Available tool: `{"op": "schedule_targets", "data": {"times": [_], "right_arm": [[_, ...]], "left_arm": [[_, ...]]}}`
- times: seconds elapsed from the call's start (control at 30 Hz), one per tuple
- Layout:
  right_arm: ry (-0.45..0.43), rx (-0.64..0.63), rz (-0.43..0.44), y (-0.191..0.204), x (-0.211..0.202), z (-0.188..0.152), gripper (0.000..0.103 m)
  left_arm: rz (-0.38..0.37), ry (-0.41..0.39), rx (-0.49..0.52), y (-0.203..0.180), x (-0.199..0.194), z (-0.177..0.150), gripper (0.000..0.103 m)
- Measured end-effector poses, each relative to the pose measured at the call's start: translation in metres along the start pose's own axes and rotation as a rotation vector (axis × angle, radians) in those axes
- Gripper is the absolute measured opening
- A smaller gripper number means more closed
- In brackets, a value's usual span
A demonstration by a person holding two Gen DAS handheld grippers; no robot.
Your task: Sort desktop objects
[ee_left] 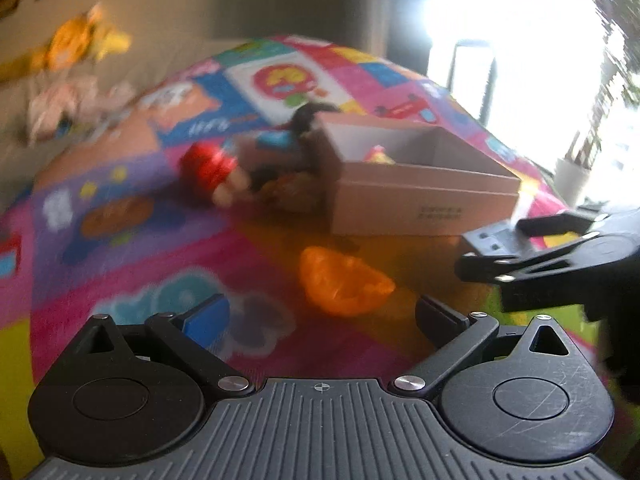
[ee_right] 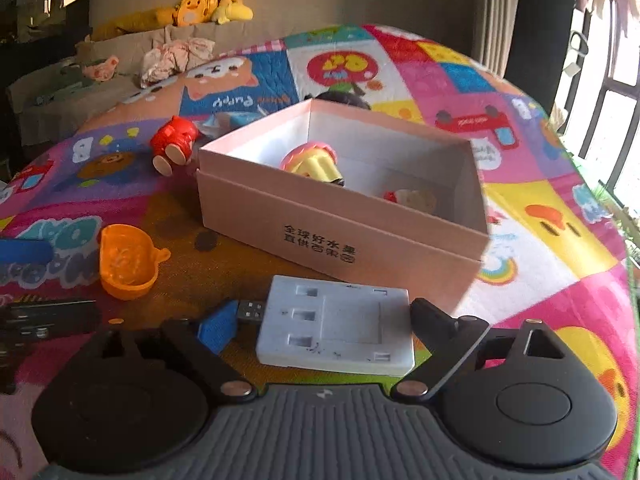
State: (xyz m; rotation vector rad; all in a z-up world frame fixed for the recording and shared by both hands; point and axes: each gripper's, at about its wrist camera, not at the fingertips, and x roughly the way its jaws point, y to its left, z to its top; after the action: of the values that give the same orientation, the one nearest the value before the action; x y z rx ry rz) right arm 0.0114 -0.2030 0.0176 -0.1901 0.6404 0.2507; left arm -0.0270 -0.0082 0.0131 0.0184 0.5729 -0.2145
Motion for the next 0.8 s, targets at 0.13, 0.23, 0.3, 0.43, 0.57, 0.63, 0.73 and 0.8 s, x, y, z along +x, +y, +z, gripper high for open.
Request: {"op": "schedule_targets", "data": {"times": [0.13,0.23,0.3,0.43,0.57,0.63,0.73,0.8], "right_arm": [[-0.016,0.01,0.023,-0.009,-0.033,-0.011,0.092],[-0.001,0.012,0.024,-0.014,-0.05,-0.021,0.092],[0.009,0.012,0.028,-0.016,-0.06,-0.028,0.092],[0.019,0.0,0.053,-0.017,-0.071,-0.038,0.092],[0.005,-0.005,0.061,-0.02,-0.08,-0.04,0.092],[-0.04,-0.016,0.051,-0.024,-0.091,-0.033,0.092],[-0.18,-0.027,0.018,-0.037,-0.12,-0.007,0.092],[-0.275,-0.033,-0.01,-0.047,-0.135,0.015,0.092]], "left_arm": [[-0.008,0.006,0.137,-0.017,0.02,0.01,0.102],[-0.007,0.045,0.17,-0.022,0.035,0.015,0.091],[-0.004,0.06,0.169,-0.022,0.04,0.017,0.076],[0.006,0.07,0.164,-0.024,0.04,0.016,0.063],[-0.023,0.032,0.197,-0.031,0.018,0.017,0.063],[-0.037,-0.027,0.192,-0.033,0.002,0.029,0.063],[-0.044,-0.186,0.182,-0.035,-0.025,0.062,0.063],[-0.047,-0.285,0.176,-0.037,-0.033,0.087,0.064]]}}
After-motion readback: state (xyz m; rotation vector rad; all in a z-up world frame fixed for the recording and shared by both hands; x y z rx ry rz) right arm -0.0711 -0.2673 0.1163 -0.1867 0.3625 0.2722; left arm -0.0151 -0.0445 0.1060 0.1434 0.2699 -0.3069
